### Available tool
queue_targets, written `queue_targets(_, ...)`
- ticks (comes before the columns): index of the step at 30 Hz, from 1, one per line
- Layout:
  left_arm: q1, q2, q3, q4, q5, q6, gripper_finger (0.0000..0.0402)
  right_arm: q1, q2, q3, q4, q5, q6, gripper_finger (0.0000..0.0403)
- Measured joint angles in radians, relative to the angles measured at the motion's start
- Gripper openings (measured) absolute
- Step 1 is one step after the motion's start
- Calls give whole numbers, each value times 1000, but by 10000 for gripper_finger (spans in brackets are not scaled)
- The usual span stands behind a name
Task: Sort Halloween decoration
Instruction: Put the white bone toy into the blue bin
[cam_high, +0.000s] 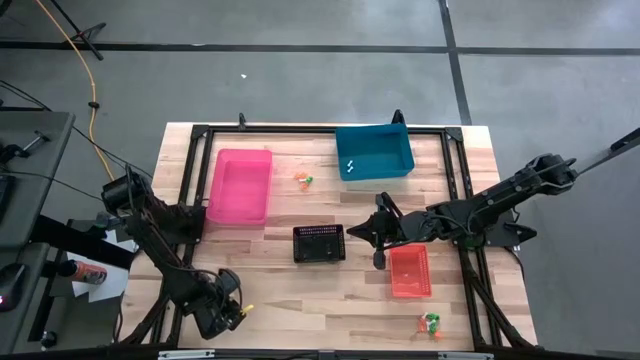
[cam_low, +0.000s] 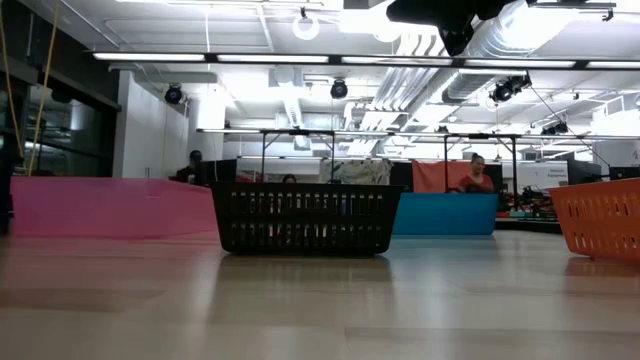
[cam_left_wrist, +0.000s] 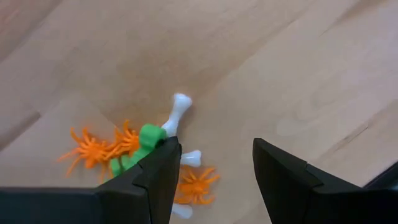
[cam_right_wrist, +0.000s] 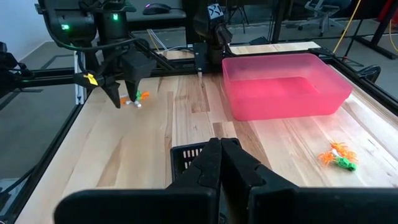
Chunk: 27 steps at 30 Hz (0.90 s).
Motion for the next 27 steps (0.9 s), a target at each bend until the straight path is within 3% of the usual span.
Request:
queue_targets(12,1,-63,0,-23,-75,33,186,0,0,0,0,1,0,0)
queue_targets(27,4,-46,-1,-77,-77,112,186,0,1,0,0,-1,1,0)
